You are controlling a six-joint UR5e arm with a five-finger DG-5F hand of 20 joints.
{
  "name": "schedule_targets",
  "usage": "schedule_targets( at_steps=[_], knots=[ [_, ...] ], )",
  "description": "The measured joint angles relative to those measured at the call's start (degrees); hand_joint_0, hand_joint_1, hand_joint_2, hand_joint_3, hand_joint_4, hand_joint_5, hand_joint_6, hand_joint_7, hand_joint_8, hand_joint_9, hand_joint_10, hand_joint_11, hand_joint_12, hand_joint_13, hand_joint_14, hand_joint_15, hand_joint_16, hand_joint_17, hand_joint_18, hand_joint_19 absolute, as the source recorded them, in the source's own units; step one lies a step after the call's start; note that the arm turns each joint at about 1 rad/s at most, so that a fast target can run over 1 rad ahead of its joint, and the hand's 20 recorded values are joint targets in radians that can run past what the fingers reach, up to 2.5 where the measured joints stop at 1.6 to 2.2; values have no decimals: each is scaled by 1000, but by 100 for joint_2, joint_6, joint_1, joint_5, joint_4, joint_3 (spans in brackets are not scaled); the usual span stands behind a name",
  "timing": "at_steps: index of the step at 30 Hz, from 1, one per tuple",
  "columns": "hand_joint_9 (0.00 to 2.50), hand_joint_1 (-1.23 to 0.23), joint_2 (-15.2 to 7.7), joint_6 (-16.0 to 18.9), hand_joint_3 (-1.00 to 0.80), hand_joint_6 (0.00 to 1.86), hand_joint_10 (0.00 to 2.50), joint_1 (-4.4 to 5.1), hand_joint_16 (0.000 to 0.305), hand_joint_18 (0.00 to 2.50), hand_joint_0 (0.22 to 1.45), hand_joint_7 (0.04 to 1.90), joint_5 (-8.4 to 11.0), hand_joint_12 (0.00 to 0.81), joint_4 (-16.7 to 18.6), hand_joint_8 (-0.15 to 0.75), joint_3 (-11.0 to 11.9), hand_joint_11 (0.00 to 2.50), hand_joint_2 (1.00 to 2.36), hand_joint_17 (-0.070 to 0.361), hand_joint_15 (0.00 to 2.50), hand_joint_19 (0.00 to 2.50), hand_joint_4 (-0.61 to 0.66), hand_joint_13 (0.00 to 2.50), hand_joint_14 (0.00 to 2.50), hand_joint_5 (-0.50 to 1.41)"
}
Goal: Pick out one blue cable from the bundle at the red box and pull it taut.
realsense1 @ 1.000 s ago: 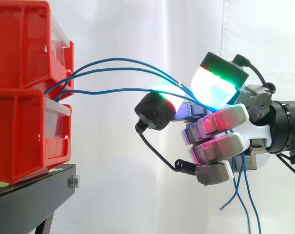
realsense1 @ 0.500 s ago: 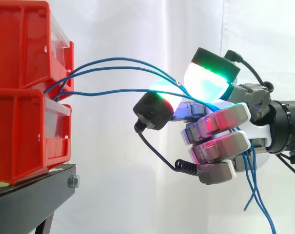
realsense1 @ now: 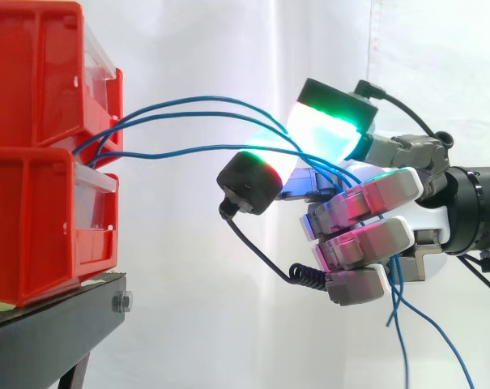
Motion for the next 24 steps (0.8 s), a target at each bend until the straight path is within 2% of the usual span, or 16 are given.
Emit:
schedule_targets(
  at_steps=[3, 12, 24],
  knots=[
    [1617, -380, 0, 0, -247, 898, 21, 5, 67, 1189, 503, 898, 5, 431, 3, 314, 0, 623, 1248, 151, 636, 634, 1, 1419, 22, -36],
    [1620, -450, 0, -7, -229, 892, 23, 9, 65, 1181, 558, 932, -2, 423, -28, 309, -3, 630, 1000, 147, 638, 643, 10, 1421, 21, -37],
    [1638, -507, 0, -7, -246, 886, 24, 10, 65, 1188, 546, 939, -8, 422, -31, 302, -7, 643, 1002, 146, 642, 642, 8, 1430, 23, -34]
  ],
)
